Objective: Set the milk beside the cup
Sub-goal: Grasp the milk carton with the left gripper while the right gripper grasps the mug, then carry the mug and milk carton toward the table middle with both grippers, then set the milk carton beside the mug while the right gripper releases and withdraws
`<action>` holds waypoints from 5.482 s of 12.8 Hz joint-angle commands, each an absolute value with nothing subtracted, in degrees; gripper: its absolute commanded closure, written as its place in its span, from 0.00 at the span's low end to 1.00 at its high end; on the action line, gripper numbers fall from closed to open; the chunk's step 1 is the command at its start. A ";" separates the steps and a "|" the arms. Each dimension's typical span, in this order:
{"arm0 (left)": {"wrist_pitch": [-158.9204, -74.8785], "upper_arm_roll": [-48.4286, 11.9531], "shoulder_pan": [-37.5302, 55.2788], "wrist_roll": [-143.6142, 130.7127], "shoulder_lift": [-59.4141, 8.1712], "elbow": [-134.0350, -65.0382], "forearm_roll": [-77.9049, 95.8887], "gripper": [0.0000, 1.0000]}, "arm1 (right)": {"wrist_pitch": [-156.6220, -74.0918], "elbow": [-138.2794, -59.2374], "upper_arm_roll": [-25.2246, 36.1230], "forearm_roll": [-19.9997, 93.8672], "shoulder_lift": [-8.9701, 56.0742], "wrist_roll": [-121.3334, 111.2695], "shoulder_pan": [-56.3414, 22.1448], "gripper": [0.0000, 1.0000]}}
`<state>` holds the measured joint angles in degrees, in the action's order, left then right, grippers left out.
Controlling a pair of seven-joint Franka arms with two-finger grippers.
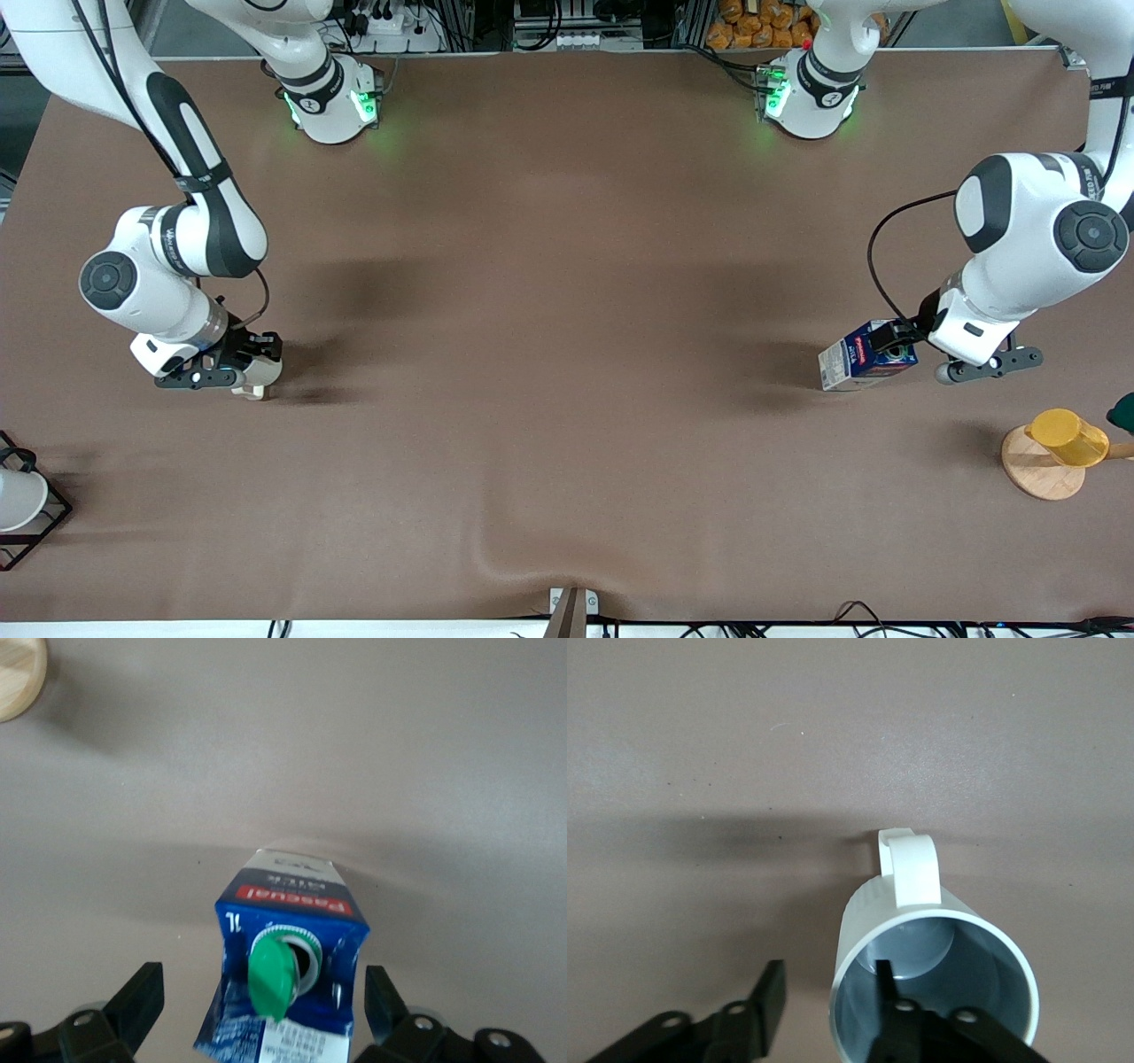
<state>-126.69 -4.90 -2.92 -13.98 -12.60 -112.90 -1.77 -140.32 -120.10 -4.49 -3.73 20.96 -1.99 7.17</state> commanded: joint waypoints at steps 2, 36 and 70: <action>-128.94 -5.36 -3.08 -15.38 -14.50 -112.85 -2.37 0.00 | -139.31 -117.87 -4.83 -5.10 21.97 -2.37 8.00 1.00; -103.27 -17.57 -1.58 -30.48 -12.66 -96.33 -3.08 0.52 | -128.49 -97.31 -5.36 2.99 31.36 43.06 -40.52 1.00; -104.94 -21.27 43.58 -67.32 -28.99 -83.60 -9.14 0.50 | -97.30 -88.51 -2.99 0.88 8.62 21.36 -12.85 0.00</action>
<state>-105.25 -21.94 41.76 -66.30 -25.33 -88.65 -7.43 -98.46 -87.61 -3.02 1.48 11.55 22.68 -15.29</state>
